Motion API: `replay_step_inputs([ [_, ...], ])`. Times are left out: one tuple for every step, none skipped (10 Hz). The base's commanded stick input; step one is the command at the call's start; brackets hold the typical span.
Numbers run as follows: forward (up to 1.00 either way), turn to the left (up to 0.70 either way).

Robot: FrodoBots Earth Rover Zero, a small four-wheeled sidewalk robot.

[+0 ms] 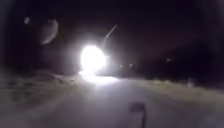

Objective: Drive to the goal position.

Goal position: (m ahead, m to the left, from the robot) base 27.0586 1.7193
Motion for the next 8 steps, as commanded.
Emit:
replay_step_inputs([
  [1.0,0.11],
  [1.0,0.12],
  [1.0,0.07],
  [1.0,0.05],
  [1.0,0.04],
  [1.0,0.04],
  [1.0,0.05],
  [1.0,0.05],
])
